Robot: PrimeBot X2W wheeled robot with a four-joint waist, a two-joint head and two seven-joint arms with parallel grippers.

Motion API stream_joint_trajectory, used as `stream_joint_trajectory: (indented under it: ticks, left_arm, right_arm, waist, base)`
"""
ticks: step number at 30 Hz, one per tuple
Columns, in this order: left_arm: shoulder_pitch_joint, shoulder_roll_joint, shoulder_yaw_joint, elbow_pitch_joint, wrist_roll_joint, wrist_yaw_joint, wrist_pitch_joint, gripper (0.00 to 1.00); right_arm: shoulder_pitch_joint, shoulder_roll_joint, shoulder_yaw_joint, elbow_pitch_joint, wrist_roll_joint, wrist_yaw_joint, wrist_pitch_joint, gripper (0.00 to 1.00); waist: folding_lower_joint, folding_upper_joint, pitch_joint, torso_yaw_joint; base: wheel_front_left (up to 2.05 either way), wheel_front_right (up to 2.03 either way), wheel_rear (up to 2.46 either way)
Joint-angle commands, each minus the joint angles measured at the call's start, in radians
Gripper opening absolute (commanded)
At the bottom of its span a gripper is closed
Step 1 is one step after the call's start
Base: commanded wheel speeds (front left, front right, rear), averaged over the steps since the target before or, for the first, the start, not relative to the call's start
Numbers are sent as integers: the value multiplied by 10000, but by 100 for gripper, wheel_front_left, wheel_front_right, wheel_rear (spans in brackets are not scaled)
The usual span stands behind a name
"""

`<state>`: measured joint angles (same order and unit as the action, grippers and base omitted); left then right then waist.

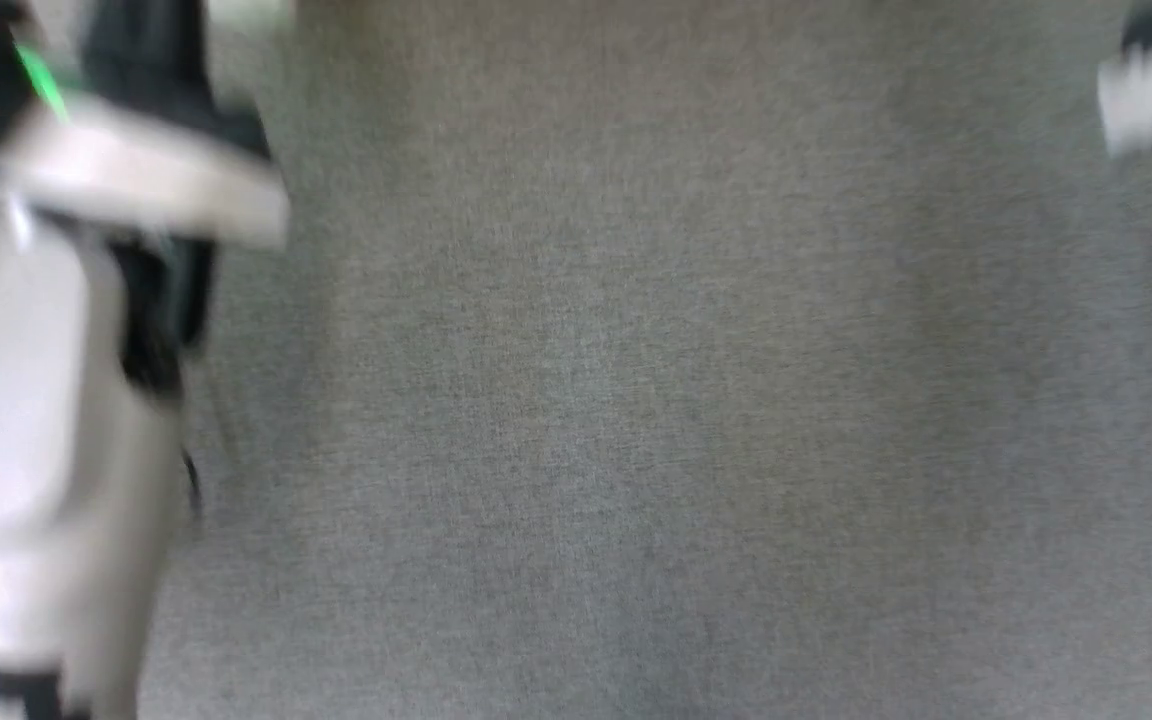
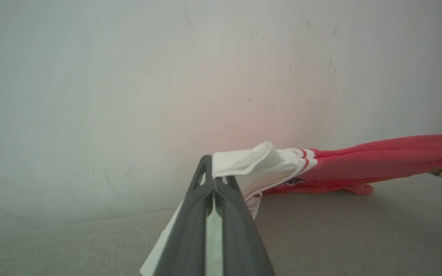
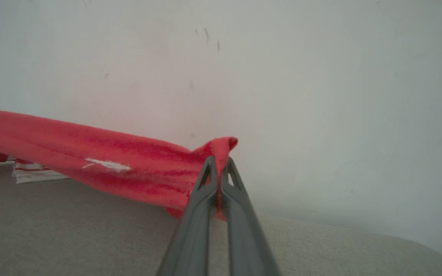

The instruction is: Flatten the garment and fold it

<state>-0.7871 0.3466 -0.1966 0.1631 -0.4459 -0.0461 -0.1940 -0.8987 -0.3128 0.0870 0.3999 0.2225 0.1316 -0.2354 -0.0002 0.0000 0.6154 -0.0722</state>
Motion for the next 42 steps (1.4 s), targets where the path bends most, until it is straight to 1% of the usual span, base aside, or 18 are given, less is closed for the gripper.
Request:
stream_joint_trajectory:
  ticks: [1,4,5,8,11,13,19,26,30,35,42]
  left_arm:
    - [970,63,28,-601,-29,277,49,0]
    - [2661,43,7,-1695,30,815,189,0]
    - [2661,43,7,-1695,30,815,189,0]
    - [4139,58,4,-2499,116,1310,337,0]
    - [5334,61,-45,-2878,245,1741,469,0]
    - [6016,87,-225,-2893,307,1858,667,0]
    - [7564,-79,-652,-2725,-272,1859,1435,0]
    - [8905,165,-638,-3019,-882,1857,2100,0]
    - [9604,373,-762,-3506,-1264,1805,2784,0]
    - [10309,519,-926,-4182,-1733,1836,3567,0]
    - [11091,616,-1195,-4823,-2290,1899,4401,0]
  right_arm:
    - [936,25,-283,-558,257,-9,146,0]
    - [2522,245,-772,-1608,459,-9,373,0]
    - [2522,245,-772,-1608,459,-9,373,0]
    - [3899,626,-1138,-2466,532,-9,600,0]
    - [5138,1083,-1448,-3086,592,-9,845,0]
    - [5898,1290,-1487,-3389,590,-9,1017,0]
    - [7722,1605,-1630,-3752,585,-9,1453,0]
    - [9212,1719,-1754,-4251,1196,-9,2039,0]
    - [10025,1665,-1769,-4801,1645,-9,2778,0]
    - [10891,1698,-1994,-5697,1942,-9,3768,0]
    - [11949,1618,-1848,-6554,2443,-9,5507,0]
  waist:
    - [2,0,-942,-8]
    - [2,0,-1335,-13]
    - [2,0,-1335,-13]
    - [2,0,-1701,-30]
    - [2,0,-2101,17]
    - [2,0,-2382,68]
    - [2,0,-3200,167]
    - [2,0,-3824,151]
    - [2,0,-4178,158]
    - [2,0,-4566,145]
    - [2,0,-4786,137]
  base:
    - [0,0,0]
    - [0,0,0]
    - [0,0,0]
    - [0,0,0]
    - [0,0,0]
    - [0,0,0]
    - [0,0,0]
    - [0,0,0]
    - [0,0,0]
    - [0,0,0]
    - [0,0,0]
